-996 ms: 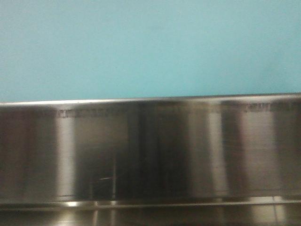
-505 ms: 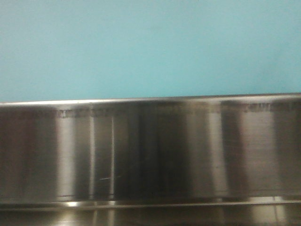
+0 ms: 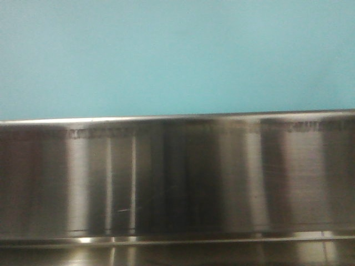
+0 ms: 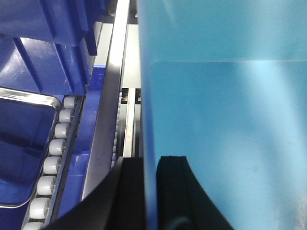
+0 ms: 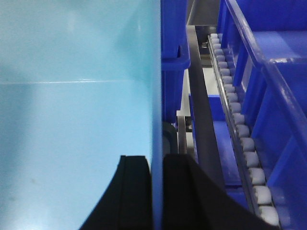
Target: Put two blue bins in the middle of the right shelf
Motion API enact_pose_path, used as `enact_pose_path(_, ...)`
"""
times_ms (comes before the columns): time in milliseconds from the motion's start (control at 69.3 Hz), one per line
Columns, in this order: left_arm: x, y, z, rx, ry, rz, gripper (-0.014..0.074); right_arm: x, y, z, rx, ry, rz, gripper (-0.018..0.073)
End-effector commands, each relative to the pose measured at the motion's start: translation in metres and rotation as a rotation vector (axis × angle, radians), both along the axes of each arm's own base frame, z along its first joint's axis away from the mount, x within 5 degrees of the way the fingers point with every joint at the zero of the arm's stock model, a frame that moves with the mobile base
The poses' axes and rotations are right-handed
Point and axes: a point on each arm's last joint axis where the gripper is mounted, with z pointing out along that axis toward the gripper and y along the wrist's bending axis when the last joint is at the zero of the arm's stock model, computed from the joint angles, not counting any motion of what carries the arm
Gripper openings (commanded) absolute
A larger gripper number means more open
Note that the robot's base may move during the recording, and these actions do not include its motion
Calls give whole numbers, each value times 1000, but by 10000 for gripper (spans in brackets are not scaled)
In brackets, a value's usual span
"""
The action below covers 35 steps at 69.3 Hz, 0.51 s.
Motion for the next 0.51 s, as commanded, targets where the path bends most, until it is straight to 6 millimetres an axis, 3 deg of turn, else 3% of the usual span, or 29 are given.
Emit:
enact_pose_path(0,-5,-1,8,-19,-39,-21,-111,-4,-3,5,10,-2,-4,-162)
enact_pose_path(260,-10,-6,7,-86,-2,-73,-111,-16,-5,0,27,115,-5,-162)
enact_pose_path(491,-26,-6,11,-139,10,-126,-111,-33,2,8,42,93,56,-162)
